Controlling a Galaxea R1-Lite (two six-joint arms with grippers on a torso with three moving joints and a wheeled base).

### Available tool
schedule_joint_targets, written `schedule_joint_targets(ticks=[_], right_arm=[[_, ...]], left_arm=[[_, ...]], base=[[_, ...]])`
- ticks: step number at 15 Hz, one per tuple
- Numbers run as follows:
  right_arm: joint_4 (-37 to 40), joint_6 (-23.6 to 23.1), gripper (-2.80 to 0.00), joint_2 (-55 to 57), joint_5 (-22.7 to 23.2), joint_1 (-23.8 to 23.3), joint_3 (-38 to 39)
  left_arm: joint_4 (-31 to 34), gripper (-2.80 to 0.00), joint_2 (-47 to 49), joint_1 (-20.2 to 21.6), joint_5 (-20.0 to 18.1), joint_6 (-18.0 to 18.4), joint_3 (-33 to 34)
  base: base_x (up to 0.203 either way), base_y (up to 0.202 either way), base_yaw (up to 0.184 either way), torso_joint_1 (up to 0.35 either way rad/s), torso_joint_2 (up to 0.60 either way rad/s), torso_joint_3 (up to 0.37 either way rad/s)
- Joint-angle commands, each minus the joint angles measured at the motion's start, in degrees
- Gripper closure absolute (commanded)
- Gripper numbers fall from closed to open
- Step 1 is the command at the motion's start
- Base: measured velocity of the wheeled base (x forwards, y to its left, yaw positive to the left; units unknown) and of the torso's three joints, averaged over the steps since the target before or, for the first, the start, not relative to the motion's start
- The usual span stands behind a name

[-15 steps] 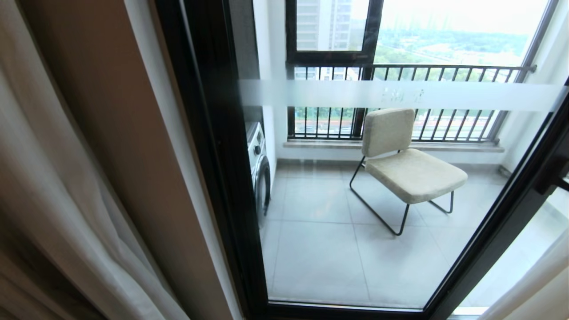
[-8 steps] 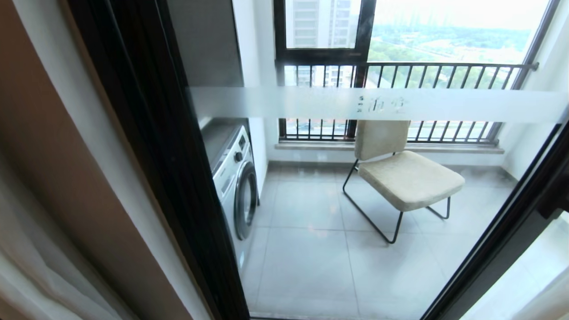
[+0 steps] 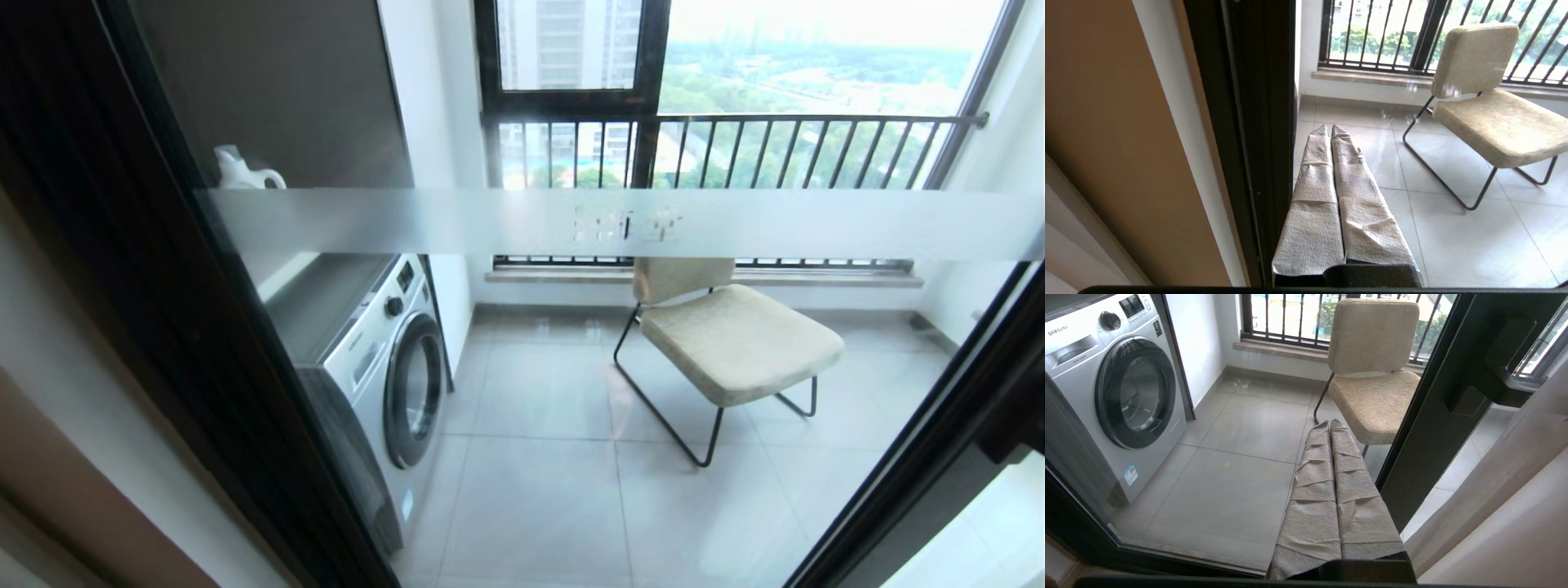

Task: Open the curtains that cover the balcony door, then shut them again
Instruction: Pull the inner curtains open on both sides

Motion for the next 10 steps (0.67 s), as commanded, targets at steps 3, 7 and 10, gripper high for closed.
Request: schedule_joint_targets(ticks=[3, 7, 10], right_arm=[[-0.2, 0.0, 0.00, 0.0, 0.1, -0.1, 0.0], [-0.2, 0.0, 0.00, 0.0, 0.1, -0.1, 0.0], [-0.2, 0.0, 0.00, 0.0, 0.1, -0.1, 0.0]], left_arm=[[0.1, 0.00, -0.1, -0.1, 0.1, -0.1, 0.0], [0.1, 0.00, -0.1, -0.1, 0.1, -0.1, 0.0], [0.1, 0.00, -0.1, -0.1, 0.1, -0.2, 0.0]], base=[[0.000, 0.000, 0.000, 0.000, 0.00, 0.000], [0.000, 0.000, 0.000, 0.000, 0.00, 0.000], [0.000, 0.000, 0.000, 0.000, 0.00, 0.000]])
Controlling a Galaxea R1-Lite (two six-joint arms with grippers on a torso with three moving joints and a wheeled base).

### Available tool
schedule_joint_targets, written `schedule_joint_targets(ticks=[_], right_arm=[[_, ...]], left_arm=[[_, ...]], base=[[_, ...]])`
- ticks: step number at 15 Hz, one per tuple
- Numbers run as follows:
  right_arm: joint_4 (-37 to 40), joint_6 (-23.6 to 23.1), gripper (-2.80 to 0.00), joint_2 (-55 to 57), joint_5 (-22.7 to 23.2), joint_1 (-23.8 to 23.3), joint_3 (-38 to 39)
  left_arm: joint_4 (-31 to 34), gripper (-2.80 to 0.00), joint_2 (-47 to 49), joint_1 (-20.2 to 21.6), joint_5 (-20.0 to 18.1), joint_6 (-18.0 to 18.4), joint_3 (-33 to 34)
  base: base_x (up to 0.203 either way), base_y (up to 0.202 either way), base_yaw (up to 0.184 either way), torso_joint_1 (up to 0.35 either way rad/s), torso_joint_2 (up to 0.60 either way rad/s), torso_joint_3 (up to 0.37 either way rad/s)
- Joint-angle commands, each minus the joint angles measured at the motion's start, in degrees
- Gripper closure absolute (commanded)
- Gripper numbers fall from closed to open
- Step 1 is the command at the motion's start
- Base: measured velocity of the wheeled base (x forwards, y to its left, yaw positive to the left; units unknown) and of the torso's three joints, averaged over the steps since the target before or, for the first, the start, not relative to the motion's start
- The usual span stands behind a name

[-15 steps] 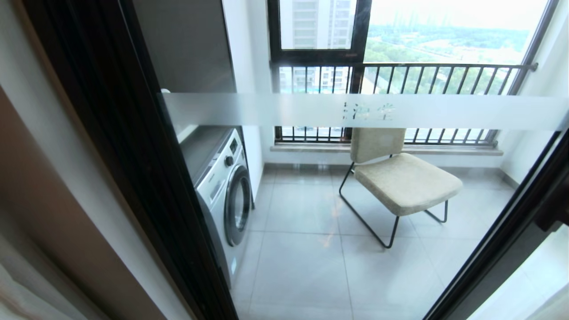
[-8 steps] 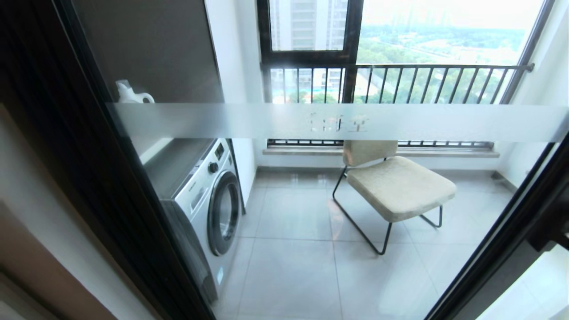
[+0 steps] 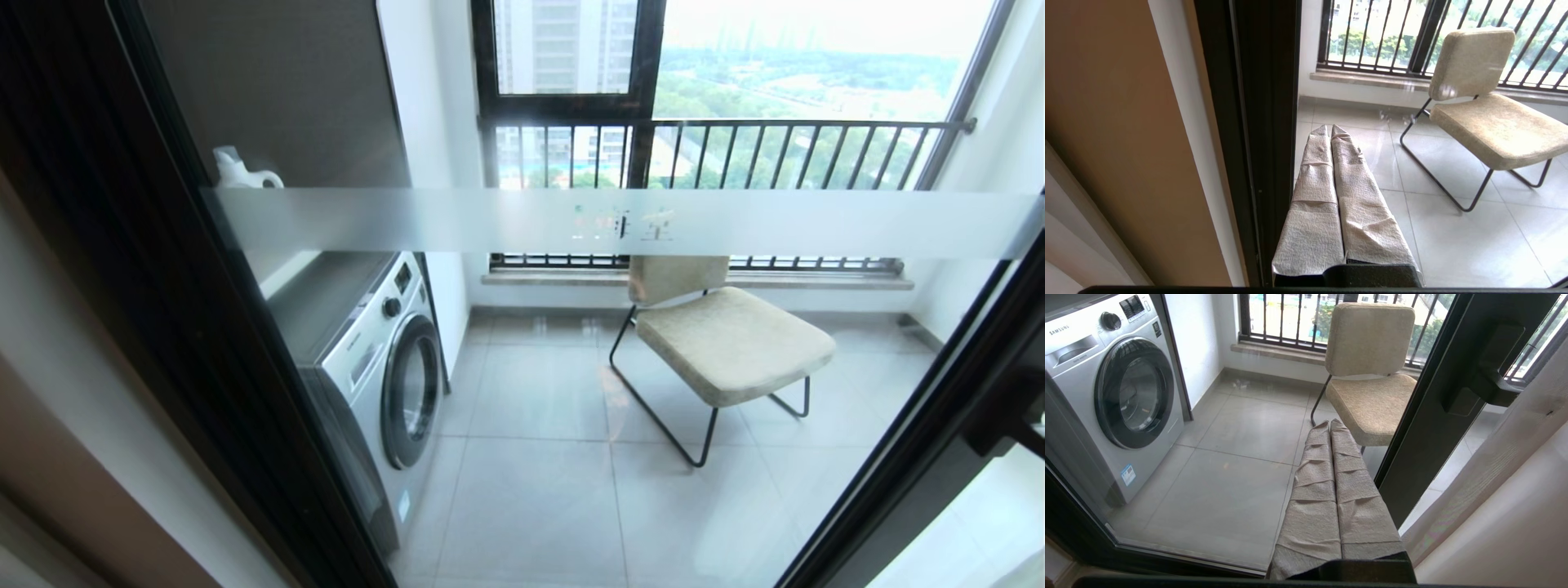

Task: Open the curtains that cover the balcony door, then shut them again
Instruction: Pull the inner curtains open on both sides

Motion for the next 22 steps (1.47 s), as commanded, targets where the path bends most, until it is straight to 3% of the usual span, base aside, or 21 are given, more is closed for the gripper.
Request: schedule_joint_targets(ticks=[1, 12, 22], right_arm=[[0.0, -0.1, 0.00, 0.0, 0.0, 0.0, 0.0], [0.0, -0.1, 0.00, 0.0, 0.0, 0.0, 0.0], [0.0, -0.1, 0.00, 0.0, 0.0, 0.0, 0.0]], left_arm=[[0.0, 0.00, -0.1, 0.0, 0.0, -0.1, 0.0], [0.0, 0.00, -0.1, 0.0, 0.0, 0.0, 0.0], [0.0, 0.00, -0.1, 0.0, 0.0, 0.0, 0.0]], base=[[0.000, 0.000, 0.000, 0.000, 0.00, 0.000], [0.000, -0.007, 0.000, 0.000, 0.00, 0.001], [0.000, -0.181, 0.002, 0.003, 0.00, 0.004]])
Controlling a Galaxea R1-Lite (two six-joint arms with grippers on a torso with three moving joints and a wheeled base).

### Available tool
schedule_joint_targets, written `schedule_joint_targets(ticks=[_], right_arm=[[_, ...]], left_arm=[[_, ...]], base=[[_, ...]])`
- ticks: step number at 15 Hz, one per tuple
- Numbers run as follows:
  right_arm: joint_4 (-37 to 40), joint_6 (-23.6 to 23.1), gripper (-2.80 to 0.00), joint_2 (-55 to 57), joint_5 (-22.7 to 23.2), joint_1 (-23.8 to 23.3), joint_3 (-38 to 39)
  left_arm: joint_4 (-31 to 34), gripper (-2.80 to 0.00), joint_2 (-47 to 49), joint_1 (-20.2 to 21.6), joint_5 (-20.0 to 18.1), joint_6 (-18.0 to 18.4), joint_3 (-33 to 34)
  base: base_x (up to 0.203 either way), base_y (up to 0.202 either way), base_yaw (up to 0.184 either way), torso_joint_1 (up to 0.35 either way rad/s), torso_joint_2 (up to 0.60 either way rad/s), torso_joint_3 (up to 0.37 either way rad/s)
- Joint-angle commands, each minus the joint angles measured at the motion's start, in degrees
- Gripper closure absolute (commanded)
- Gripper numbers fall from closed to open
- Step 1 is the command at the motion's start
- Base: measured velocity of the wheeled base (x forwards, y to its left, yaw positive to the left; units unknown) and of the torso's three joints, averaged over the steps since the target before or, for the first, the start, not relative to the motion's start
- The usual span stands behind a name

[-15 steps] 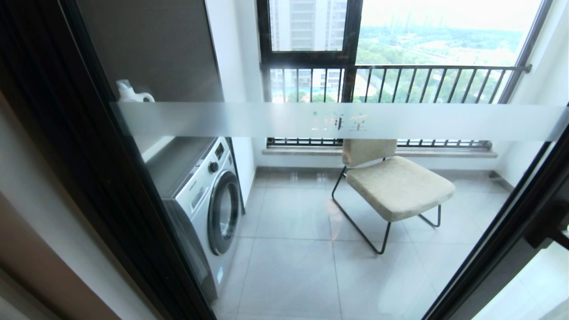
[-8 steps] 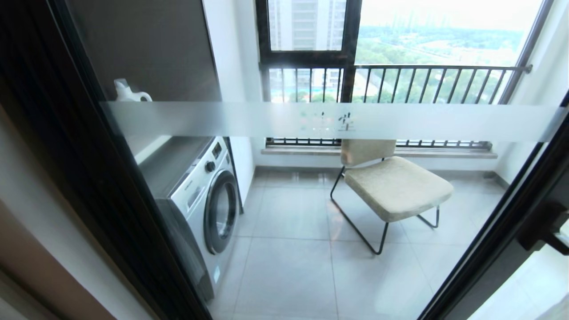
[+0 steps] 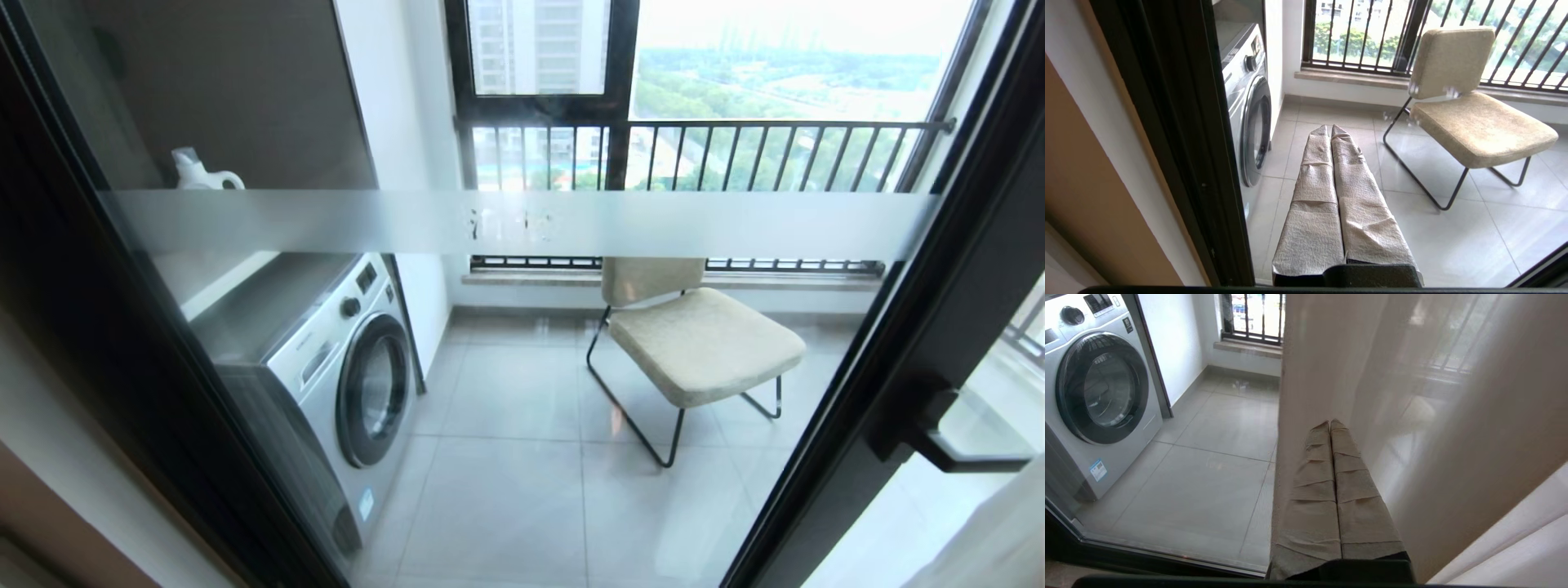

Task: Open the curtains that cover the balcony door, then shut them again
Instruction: Pull the inner curtains open on both sides

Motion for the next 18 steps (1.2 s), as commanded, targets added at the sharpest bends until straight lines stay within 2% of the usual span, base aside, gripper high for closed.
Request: schedule_joint_targets(ticks=[1, 6, 17, 18], right_arm=[[0.0, 0.0, 0.00, 0.0, 0.0, 0.0, 0.0], [0.0, 0.0, 0.00, 0.0, 0.0, 0.0, 0.0], [-0.1, 0.5, 0.00, 0.0, -0.1, 0.0, 0.0], [-0.1, 0.2, -2.80, 0.0, -0.1, 0.0, 0.0]], left_arm=[[0.0, 0.00, 0.0, 0.0, 0.0, 0.0, 0.0], [0.0, 0.00, 0.0, 0.0, 0.0, -0.1, 0.0], [0.0, 0.00, 0.0, 0.0, 0.0, -0.1, 0.0], [0.0, 0.00, 0.0, 0.0, 0.0, -0.1, 0.0]], base=[[0.000, -0.191, 0.003, 0.002, 0.01, 0.006], [0.000, -0.147, 0.000, 0.002, 0.00, 0.002], [0.000, 0.000, 0.000, 0.000, 0.00, 0.000], [0.000, 0.000, 0.000, 0.000, 0.00, 0.000]])
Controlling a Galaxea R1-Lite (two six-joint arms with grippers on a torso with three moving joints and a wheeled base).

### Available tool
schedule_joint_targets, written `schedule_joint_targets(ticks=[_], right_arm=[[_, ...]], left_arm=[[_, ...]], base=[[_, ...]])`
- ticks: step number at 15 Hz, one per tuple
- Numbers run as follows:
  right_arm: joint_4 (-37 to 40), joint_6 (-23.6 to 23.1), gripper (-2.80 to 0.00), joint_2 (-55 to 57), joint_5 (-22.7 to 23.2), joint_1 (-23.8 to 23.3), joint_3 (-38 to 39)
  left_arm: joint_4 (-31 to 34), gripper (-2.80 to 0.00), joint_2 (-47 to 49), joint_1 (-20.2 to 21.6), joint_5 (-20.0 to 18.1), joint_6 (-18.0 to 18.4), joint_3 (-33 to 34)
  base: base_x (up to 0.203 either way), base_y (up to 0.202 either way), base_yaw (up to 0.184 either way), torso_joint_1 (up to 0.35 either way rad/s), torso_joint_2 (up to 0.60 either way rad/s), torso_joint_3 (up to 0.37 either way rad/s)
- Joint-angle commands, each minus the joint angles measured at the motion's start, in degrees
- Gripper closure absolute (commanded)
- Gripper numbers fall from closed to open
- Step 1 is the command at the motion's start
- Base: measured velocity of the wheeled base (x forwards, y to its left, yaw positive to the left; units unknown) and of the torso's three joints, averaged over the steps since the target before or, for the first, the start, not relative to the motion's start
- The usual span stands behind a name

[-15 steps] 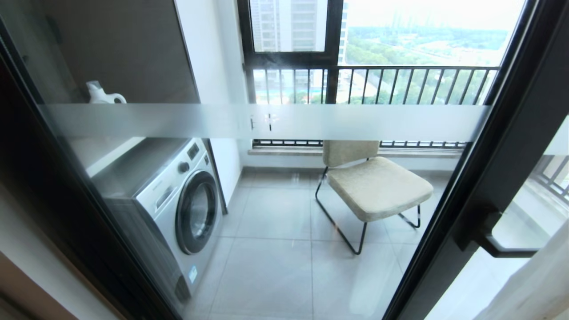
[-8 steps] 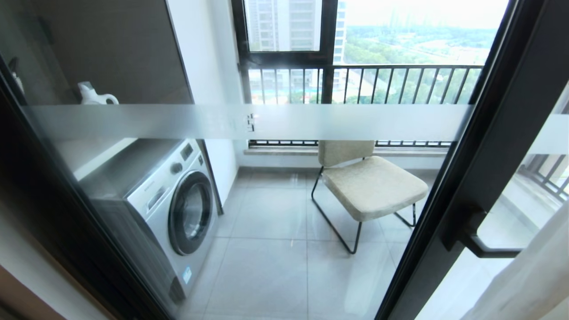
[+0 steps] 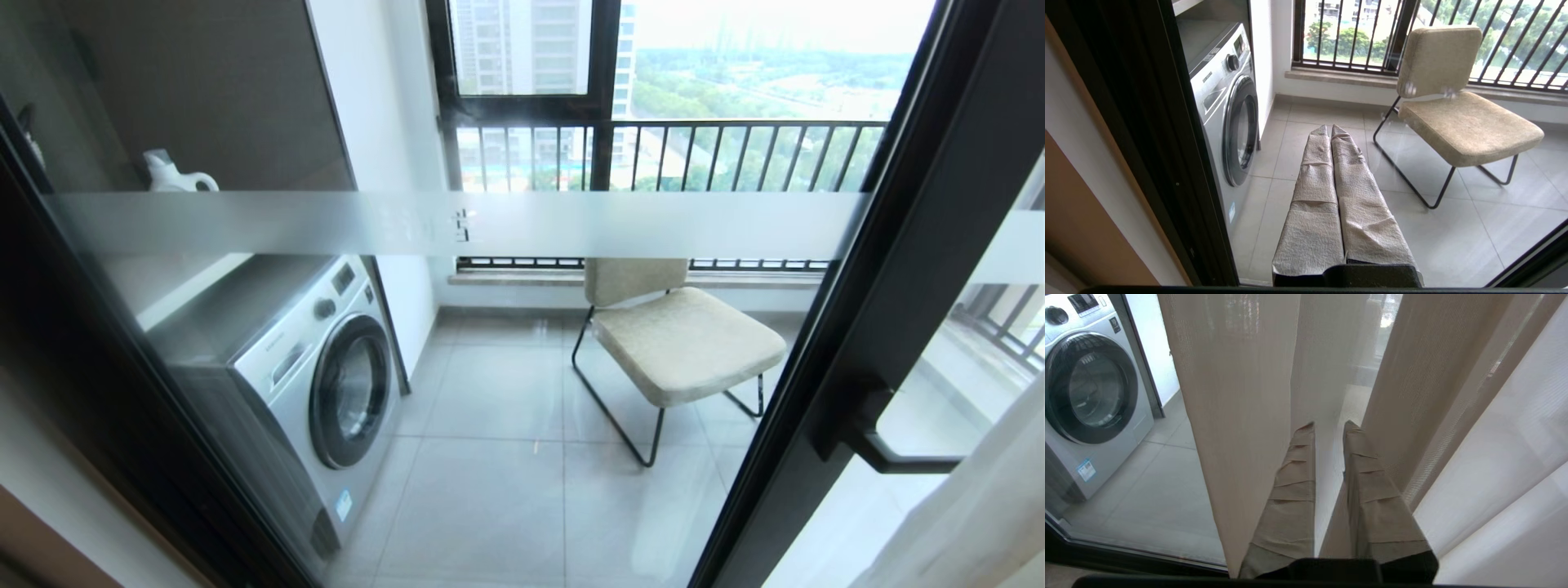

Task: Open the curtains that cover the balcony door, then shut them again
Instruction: Pull the inner curtains open on both sides

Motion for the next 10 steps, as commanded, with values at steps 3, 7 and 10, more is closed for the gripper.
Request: schedule_joint_targets(ticks=[3, 7, 10], right_arm=[[-0.2, -3.1, -2.80, 0.0, 0.0, 0.0, 0.0], [-2.0, -3.6, -2.80, 0.0, 0.1, 0.0, -0.3], [-1.0, -3.2, -2.80, 0.2, 5.9, 0.0, -5.2]], left_arm=[[0.0, 0.00, 0.0, 0.0, 0.0, 0.0, 0.0], [0.0, 0.00, 0.0, 0.0, 0.0, 0.0, 0.0], [0.0, 0.00, 0.0, 0.0, 0.0, 0.0, 0.0]], base=[[0.000, 0.000, 0.000, 0.000, 0.00, 0.000], [0.000, 0.000, 0.000, 0.000, 0.00, 0.000], [0.000, 0.000, 0.000, 0.000, 0.00, 0.000]])
